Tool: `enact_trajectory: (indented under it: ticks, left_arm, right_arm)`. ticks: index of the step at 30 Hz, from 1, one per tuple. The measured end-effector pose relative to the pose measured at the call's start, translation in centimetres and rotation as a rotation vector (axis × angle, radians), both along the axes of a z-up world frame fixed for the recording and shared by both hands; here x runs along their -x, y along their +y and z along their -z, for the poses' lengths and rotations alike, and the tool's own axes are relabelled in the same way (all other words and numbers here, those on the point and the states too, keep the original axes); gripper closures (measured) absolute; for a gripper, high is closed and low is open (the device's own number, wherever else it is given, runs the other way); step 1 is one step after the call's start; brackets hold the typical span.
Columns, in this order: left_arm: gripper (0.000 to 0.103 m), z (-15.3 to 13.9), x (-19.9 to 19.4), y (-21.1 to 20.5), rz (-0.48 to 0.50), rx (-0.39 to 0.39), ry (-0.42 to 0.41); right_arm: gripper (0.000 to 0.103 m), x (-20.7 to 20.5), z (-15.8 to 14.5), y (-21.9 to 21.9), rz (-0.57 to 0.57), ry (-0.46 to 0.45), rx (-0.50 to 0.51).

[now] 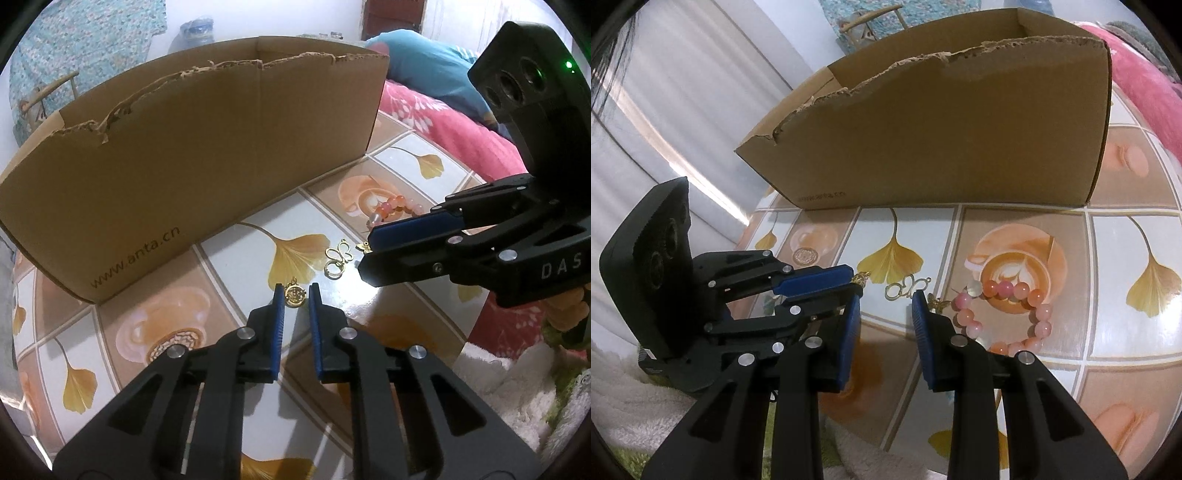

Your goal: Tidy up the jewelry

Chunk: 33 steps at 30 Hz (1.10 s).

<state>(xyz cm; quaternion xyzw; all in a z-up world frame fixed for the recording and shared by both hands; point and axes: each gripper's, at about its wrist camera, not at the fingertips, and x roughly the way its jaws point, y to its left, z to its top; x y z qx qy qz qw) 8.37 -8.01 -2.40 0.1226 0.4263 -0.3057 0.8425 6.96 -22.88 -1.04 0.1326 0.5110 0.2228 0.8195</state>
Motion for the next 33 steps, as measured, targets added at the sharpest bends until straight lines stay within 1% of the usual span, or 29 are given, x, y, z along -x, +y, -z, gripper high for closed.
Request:
enact_trajectory:
  ticks: [5,9,12,19,23,27,31,33]
  left_arm:
    - [0.092,0.1,0.1,-0.4,0.017,-0.028,-0.017]
    - [0.094,0.1,0.2,-0.6,0.024,-0.045,-0.033]
    - [0.098,0.1,0.2,-0.4,0.023,-0.035,-0.03]
    - [0.099,0.0,0.7,-0.3,0.043,-0.034,-0.032]
    - [0.099,0.1,1.2,-0.3,0.057,-0.035,-0.021]
    - [0.099,-0.1,1.6,0.0,0.067,-0.019,-0.002]
    - [0.099,-0.7,1.6,0.3,0.051,0.008,-0.042]
    - [0.098,-0.8,1.1,0.3,0.043,0.015,-0.041]
  right_arm:
    - [0.074,0.0,0.0,0.0,0.0,0.003,0.009]
    - [0.074,0.0,0.1,0.2,0.002,0.002,0.013]
    - [0.074,-0.1,0.1,0.2,0.005,0.002,0.014]
    - [0.074,0.1,0.0,0.1,0.004,-0.006,0.026]
    - [0.074,0.1,-0.1,0.0,0.005,-0.006,0.027]
    - [0.074,0.2,-0.1,0.0,0.005,-0.006,0.026]
    - [0.074,0.2,0.0,-0.1,0.005,-0.005,0.025]
    - [0.074,0.2,0.0,-0.1,0.007,-0.003,0.023]
